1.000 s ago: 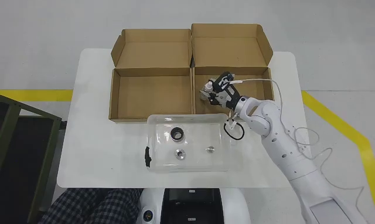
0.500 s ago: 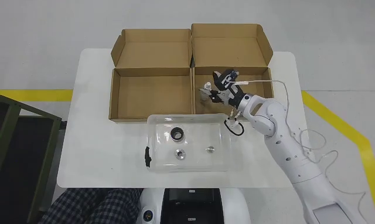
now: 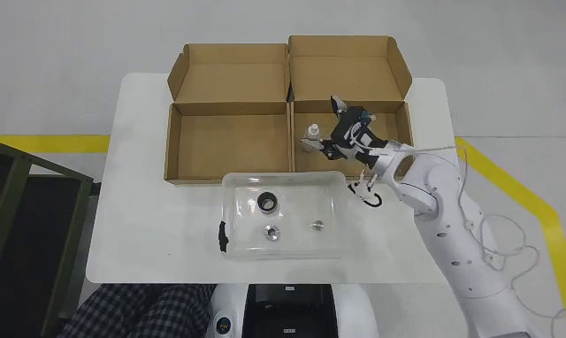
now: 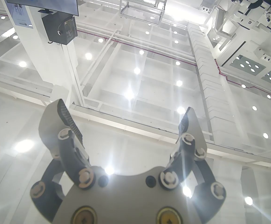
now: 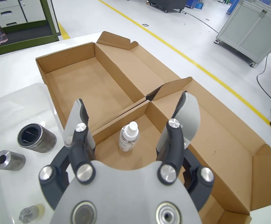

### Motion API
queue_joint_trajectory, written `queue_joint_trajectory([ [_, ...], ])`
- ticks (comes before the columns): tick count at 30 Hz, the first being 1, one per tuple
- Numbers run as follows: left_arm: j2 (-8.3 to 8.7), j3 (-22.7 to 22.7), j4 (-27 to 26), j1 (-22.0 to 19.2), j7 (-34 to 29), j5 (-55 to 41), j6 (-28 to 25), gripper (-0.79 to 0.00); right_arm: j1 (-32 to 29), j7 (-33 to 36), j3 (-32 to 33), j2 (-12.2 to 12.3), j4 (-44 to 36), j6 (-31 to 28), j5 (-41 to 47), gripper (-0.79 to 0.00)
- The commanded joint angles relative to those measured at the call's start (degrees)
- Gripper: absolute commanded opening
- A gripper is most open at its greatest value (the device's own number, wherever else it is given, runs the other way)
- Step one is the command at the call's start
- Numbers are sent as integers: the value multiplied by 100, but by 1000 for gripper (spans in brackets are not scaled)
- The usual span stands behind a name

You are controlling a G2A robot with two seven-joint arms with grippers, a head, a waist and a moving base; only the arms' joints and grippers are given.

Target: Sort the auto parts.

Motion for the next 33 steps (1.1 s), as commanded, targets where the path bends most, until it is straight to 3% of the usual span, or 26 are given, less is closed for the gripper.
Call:
queue_joint_trajectory([
  [1,0,0,0,0,0,0,0,0,-63,127,95,29,-179,-186,105,-102],
  [10,0,0,0,0,0,0,0,0,-490,883,496,195,-918,-1199,827,-46],
  [14,0,0,0,0,0,0,0,0,-650,1264,531,254,-1206,-1393,880,0],
  [24,0,0,0,0,0,0,0,0,-990,2332,443,403,-1612,-1778,711,0],
  [33,0,0,0,0,0,0,0,0,-939,3069,75,481,-1584,-1925,402,0],
])
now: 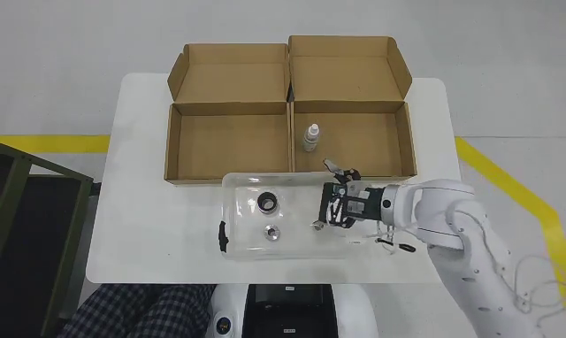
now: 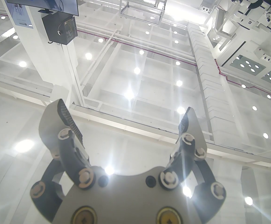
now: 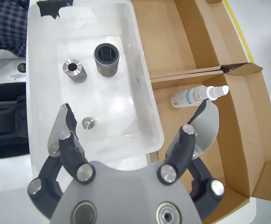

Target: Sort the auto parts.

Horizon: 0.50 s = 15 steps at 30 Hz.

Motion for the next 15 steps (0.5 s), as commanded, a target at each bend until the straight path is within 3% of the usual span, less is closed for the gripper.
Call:
queue_joint_trajectory([
  [1,0,0,0,0,0,0,0,0,33,136,-90,12,24,-42,-31,0],
  [15,0,0,0,0,0,0,0,0,269,522,-772,139,268,61,-189,0],
])
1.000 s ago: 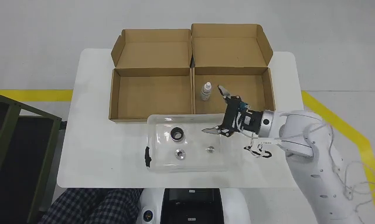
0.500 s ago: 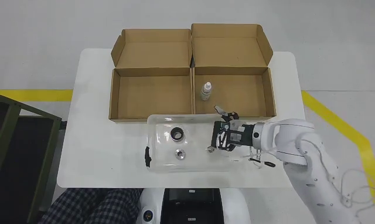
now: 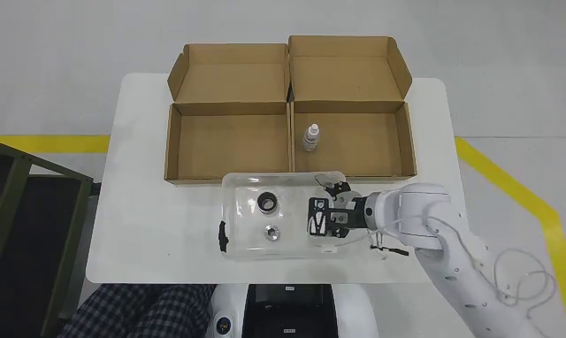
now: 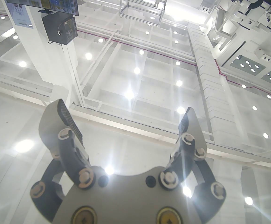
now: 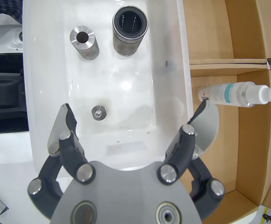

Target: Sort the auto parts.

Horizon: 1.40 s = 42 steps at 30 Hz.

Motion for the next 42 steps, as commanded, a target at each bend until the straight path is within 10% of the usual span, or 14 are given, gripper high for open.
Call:
queue_joint_trajectory([
  [1,0,0,0,0,0,0,0,0,26,28,-73,20,15,28,-40,0],
  [33,0,0,0,0,0,0,0,0,636,401,-1357,390,437,401,-347,-246],
  [42,0,0,0,0,0,0,0,0,897,524,-1686,477,531,524,-250,-508],
])
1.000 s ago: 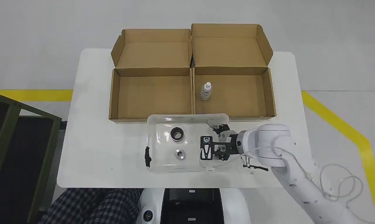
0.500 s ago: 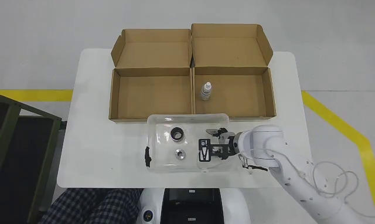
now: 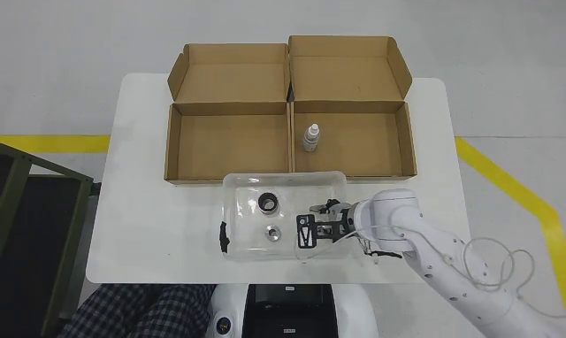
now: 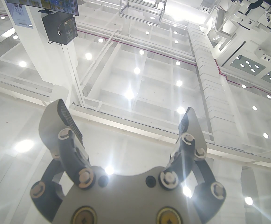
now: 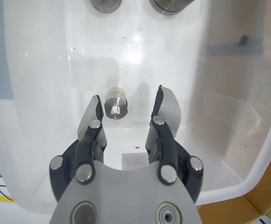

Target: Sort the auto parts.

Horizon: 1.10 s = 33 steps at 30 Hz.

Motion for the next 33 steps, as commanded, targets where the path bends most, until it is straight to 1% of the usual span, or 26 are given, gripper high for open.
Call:
queue_joint_trajectory([
  [1,0,0,0,0,0,0,0,0,49,26,-53,16,5,25,19,-539],
  [4,0,0,0,0,0,0,0,0,129,65,-160,47,18,65,49,-674],
  [5,0,0,0,0,0,0,0,0,157,74,-198,57,19,73,59,-708],
  [6,0,0,0,0,0,0,0,0,182,83,-232,67,15,83,80,-720],
  [7,0,0,0,0,0,0,0,0,210,88,-259,77,-11,88,102,-785],
  [16,0,0,0,0,0,0,0,0,306,120,-190,172,-387,131,423,-785],
  [20,0,0,0,0,0,0,0,0,244,-91,-3,206,-558,210,548,-785],
  [26,0,0,0,0,0,0,0,0,146,-1018,335,241,-504,156,848,-785],
  [33,0,0,0,0,0,0,0,0,21,-2488,761,246,-356,328,850,-785],
])
